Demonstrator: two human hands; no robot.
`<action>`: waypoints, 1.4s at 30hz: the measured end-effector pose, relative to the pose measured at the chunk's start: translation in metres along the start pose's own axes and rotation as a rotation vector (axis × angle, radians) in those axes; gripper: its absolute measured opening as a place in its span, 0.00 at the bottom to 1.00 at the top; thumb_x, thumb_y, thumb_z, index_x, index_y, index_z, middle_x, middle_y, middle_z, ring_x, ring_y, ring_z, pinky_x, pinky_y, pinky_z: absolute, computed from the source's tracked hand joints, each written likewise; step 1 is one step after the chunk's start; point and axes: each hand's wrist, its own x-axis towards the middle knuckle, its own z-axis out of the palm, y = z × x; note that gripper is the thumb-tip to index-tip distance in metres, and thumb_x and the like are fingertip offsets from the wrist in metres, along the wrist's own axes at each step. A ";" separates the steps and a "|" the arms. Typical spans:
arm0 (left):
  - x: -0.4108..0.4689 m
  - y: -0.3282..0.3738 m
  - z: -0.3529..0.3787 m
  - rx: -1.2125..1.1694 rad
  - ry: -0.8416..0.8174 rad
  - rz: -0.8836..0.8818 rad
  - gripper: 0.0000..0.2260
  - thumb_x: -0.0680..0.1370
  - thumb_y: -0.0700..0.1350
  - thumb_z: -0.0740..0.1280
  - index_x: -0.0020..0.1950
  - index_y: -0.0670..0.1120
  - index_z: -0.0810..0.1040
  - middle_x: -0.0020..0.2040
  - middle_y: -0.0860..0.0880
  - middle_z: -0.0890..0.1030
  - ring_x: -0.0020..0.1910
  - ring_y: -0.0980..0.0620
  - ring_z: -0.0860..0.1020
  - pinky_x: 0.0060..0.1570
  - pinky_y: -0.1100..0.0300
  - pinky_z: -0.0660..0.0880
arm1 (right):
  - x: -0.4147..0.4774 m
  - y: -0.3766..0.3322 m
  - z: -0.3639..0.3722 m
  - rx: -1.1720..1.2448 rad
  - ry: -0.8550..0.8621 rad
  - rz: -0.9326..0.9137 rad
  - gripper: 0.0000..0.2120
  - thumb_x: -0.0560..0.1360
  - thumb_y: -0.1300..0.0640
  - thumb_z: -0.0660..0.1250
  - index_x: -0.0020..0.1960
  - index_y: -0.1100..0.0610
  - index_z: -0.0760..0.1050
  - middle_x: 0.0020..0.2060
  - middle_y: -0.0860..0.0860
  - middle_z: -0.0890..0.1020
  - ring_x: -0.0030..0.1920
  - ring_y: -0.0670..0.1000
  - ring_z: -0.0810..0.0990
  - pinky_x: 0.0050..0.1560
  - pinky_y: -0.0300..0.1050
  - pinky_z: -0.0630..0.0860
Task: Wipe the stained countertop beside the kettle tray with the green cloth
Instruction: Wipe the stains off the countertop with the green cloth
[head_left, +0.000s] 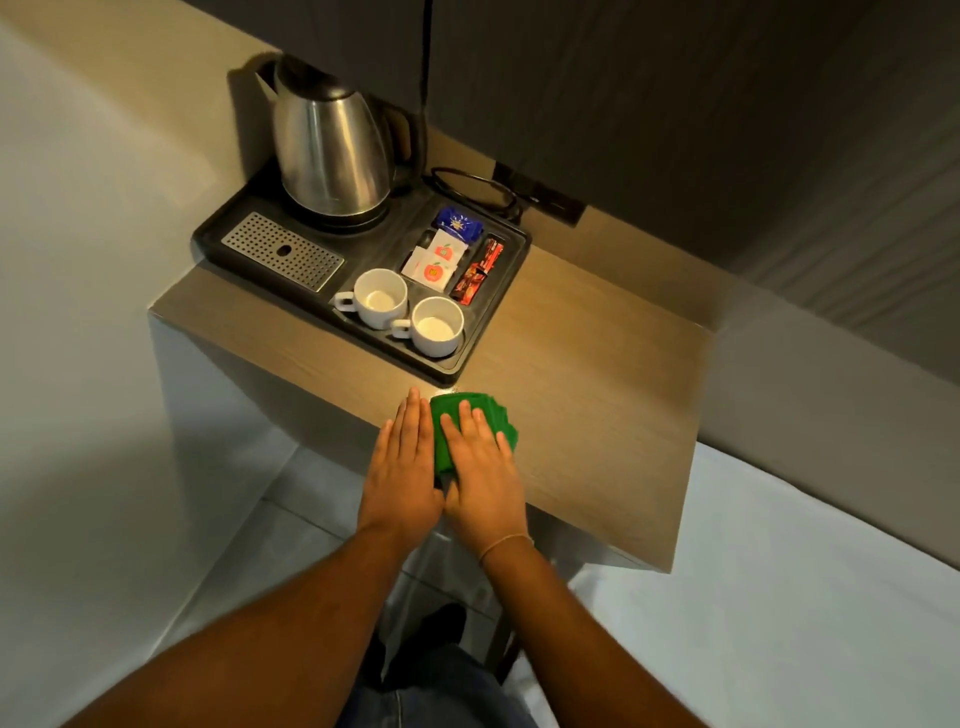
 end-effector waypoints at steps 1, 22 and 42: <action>0.001 0.004 -0.001 -0.002 0.007 0.005 0.46 0.78 0.47 0.66 0.85 0.41 0.38 0.86 0.41 0.38 0.86 0.44 0.39 0.85 0.45 0.47 | 0.009 0.007 -0.007 -0.012 0.012 0.007 0.35 0.74 0.51 0.63 0.80 0.47 0.57 0.81 0.50 0.57 0.81 0.51 0.51 0.78 0.55 0.53; 0.014 0.018 -0.010 0.285 -0.134 0.093 0.48 0.81 0.52 0.63 0.82 0.38 0.28 0.83 0.38 0.29 0.84 0.39 0.33 0.85 0.43 0.47 | -0.010 0.171 -0.101 -0.075 0.258 0.526 0.34 0.75 0.66 0.62 0.80 0.57 0.60 0.80 0.58 0.57 0.80 0.59 0.54 0.78 0.59 0.52; 0.011 0.010 -0.002 0.148 -0.103 0.044 0.49 0.78 0.49 0.69 0.85 0.40 0.37 0.87 0.40 0.41 0.86 0.41 0.40 0.85 0.43 0.47 | 0.001 0.230 -0.118 0.033 0.345 0.666 0.31 0.79 0.66 0.58 0.81 0.54 0.58 0.81 0.54 0.54 0.81 0.58 0.51 0.79 0.55 0.51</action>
